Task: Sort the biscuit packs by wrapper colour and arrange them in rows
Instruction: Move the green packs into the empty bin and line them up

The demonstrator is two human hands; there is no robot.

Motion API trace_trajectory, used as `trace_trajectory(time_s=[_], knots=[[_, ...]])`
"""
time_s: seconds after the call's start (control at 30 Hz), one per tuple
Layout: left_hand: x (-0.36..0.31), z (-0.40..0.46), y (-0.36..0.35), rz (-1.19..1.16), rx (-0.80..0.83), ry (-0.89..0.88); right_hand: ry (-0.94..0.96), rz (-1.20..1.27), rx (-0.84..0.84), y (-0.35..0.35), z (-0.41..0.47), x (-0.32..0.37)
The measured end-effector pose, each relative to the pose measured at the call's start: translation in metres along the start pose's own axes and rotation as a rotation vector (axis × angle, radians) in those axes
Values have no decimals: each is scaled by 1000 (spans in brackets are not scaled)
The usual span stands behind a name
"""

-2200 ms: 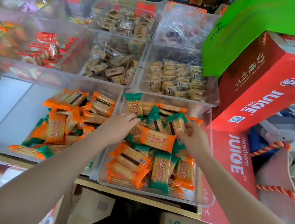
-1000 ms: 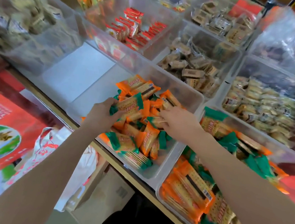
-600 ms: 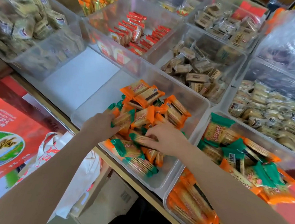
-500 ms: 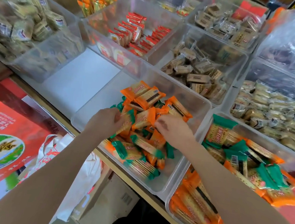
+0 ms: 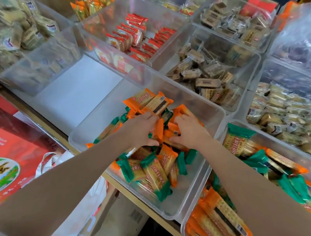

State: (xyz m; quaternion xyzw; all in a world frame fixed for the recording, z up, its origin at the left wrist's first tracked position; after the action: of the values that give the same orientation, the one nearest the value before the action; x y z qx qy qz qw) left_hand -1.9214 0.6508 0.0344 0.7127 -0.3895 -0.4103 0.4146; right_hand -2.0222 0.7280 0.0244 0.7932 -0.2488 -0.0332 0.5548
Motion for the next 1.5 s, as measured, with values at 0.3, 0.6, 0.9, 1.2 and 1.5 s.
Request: trace_trajectory(time_s=[0.3,0.6,0.9,1.2,1.5], knots=[[10,-20,13,-447,-217,98,27,-46,31,-3,-3,2],[-34,-56,54,-826,-402,36,-262,920,-620,69,-94,-31],[-147,-38,32,-670,-164,-116,-609,1341,-627,16,-225,-122],[-224,-21,7,-433,-61,-193,-608,761,-428,-24,-273,-147],[-242,-19,-26,-137,98,-263,-625,472,-501,-15,-294,-187]])
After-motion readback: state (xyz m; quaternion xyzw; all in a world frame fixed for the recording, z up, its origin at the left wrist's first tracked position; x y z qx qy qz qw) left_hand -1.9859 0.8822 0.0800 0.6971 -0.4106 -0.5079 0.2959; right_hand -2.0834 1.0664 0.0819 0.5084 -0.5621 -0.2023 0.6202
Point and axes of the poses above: each hand's wrist, its own z-axis towards the middle knuckle, its own y-axis out of the back of the hand, x = y × z, the point moved 7 cm from there along z, towards the middle knuckle, and after that the axes turned 2 degrees about x, right-handed, at the moved point
